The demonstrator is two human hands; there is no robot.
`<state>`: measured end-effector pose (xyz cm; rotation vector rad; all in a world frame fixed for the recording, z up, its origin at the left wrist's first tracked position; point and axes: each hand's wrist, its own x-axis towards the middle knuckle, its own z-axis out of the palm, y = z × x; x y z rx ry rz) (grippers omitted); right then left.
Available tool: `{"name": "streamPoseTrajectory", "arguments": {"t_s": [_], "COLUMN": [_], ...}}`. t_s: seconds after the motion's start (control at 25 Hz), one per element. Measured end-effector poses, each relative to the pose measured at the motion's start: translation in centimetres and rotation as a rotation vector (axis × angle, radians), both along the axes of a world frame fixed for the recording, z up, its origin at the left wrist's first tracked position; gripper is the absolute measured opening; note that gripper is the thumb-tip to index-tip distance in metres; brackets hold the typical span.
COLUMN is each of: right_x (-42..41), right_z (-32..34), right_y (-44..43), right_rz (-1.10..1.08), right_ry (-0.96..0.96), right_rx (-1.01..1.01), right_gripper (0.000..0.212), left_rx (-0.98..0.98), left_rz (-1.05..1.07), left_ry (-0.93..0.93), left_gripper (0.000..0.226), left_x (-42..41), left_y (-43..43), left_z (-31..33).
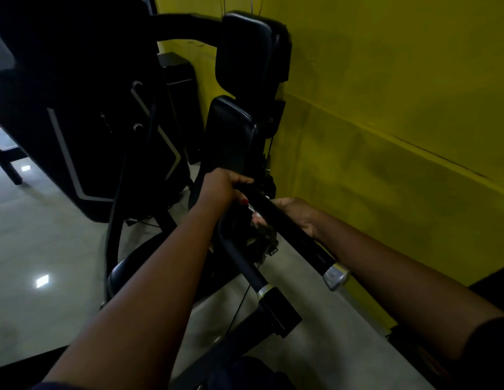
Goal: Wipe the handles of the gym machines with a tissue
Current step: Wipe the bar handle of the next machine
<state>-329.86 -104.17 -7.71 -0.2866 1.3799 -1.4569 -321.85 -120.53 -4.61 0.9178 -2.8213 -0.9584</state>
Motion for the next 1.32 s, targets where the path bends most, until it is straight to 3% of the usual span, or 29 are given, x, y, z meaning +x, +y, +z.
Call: {"name": "streamPoseTrajectory", "arguments": {"t_s": [0.08,0.16,0.24,0.36,0.48,0.56,0.76,0.88,1.04,1.12,1.32], "right_x": [-1.1,-2.2,-2.6,-1.3,1.1,2.1,2.4,3.0,4.7,5.1,3.9], "right_z": [0.2,0.9,2.2,3.7,5.1,5.2,4.3,3.9,3.5,3.5,3.0], "right_y": [1.8,2.8,1.3,-2.5,-1.9,-0.7,-5.9,-6.6,-2.9,-3.7,-9.9], "right_rz": [0.128,0.240,0.143,-0.007,0.138,0.259,0.358,0.252,0.298,0.290,0.370], "right_ry": [0.093,0.354,0.586,0.868,1.394,1.596,1.731,1.783,1.883,1.809,1.866], "right_rx": [0.049,0.193,0.242,0.136,0.244,0.358,0.614,0.541,0.535,0.534,0.635], "right_gripper": [0.017,0.013,0.011,0.006,0.018,0.022,0.024,0.025,0.026,0.019,0.027], "left_rx": [0.023,0.025,0.035,0.039,0.065,0.086,0.007,0.024,0.101,0.146,0.133], "left_rz": [0.000,0.013,0.026,0.006,-0.018,-0.031,-0.119,-0.119,-0.113,-0.116,-0.128], "left_ry": [-0.014,0.000,0.057,0.087,0.164,0.190,0.222,0.115,0.127,0.129,0.091], "left_gripper": [0.057,0.058,0.058,0.056,0.056,0.058,0.049,0.047,0.047,0.048,0.024], "left_x": [0.0,0.1,0.3,0.6,0.9,1.1,1.1,1.8,2.0,1.6,1.2], "left_y": [0.0,-0.3,-0.5,-0.7,-0.7,-0.9,-1.7,-2.4,-3.8,-4.3,-5.2], "left_z": [-0.1,-0.4,-0.9,-1.0,-1.3,-1.6,-1.7,-2.7,-4.5,-4.6,-4.4]}}
